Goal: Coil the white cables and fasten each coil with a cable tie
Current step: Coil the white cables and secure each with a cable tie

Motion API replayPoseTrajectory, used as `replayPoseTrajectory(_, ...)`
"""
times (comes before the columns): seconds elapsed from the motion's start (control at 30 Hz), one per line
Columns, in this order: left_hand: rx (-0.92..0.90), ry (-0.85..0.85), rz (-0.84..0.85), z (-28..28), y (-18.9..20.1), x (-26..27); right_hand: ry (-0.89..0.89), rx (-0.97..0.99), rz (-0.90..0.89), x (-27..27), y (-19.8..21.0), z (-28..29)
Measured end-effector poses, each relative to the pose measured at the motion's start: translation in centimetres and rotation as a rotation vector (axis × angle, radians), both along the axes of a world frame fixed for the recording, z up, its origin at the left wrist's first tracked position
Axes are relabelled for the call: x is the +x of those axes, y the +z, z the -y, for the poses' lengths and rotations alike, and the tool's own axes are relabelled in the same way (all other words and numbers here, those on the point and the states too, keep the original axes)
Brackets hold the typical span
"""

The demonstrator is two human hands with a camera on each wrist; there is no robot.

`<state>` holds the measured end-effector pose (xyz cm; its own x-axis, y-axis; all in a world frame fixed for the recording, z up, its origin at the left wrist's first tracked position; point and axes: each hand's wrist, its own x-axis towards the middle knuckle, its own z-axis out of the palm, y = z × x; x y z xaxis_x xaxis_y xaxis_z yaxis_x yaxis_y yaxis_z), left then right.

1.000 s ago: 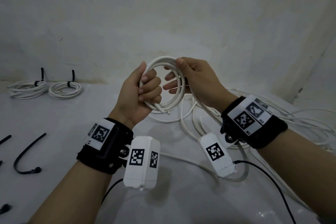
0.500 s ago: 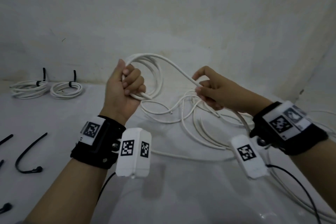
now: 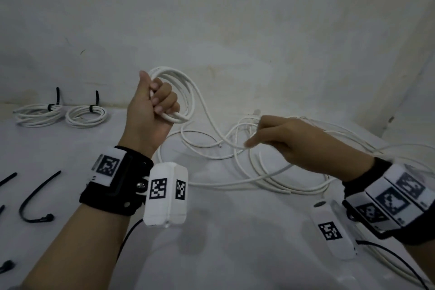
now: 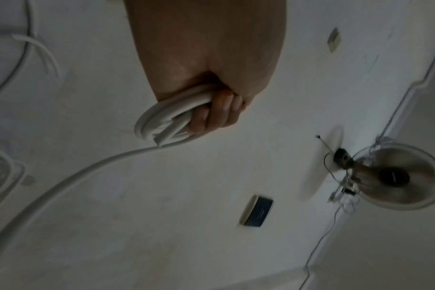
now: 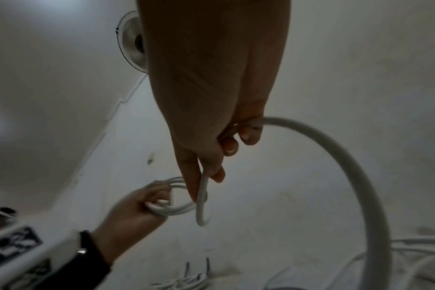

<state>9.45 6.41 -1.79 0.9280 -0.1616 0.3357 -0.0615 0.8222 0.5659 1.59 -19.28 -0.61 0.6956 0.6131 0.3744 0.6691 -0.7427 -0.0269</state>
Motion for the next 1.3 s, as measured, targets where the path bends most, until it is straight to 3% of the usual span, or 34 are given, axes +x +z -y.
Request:
replayPoseTrajectory(0.13,0.192,-0.057,0.014,2.6,0.0,-1.2,0.149,-0.034,0.085,-1.0,1.7,-3.5)
replayPoseTrajectory(0.27,0.340,-0.095,0.050,4.8,-0.5,-2.4,0.241,0.125,0.086,-0.4,2.6,-5.8)
replayPoseTrajectory(0.37,0.470,-0.055,0.100,5.7,-0.7,-3.3,0.186,0.267,0.099,0.4,2.9,-6.2)
replayPoseTrajectory(0.47,0.506,-0.119,0.097,5.7,-0.2,-3.8,0.130,0.424,0.114,1.0,3.2,-6.1)
replayPoseTrajectory(0.7,0.318,-0.346,-0.023,4.9,0.2,-3.5,-0.022,0.784,0.401,3.8,2.2,-5.8)
replayPoseTrajectory(0.83,0.233,-0.399,-0.024,4.2,0.2,-3.2,0.006,0.860,0.334,5.0,0.0,-6.5)
replayPoseTrajectory(1.0,0.222,-0.363,-0.034,3.5,0.4,-2.8,0.099,0.809,0.172,4.9,-0.3,-6.6)
replayPoseTrajectory(1.13,0.265,-0.319,-0.021,3.7,0.4,-3.0,0.045,0.765,0.333,5.1,-0.4,-6.5)
replayPoseTrajectory(1.3,0.505,-0.084,0.030,3.8,0.7,-3.3,-0.003,0.735,0.460,5.4,-0.3,-6.1)
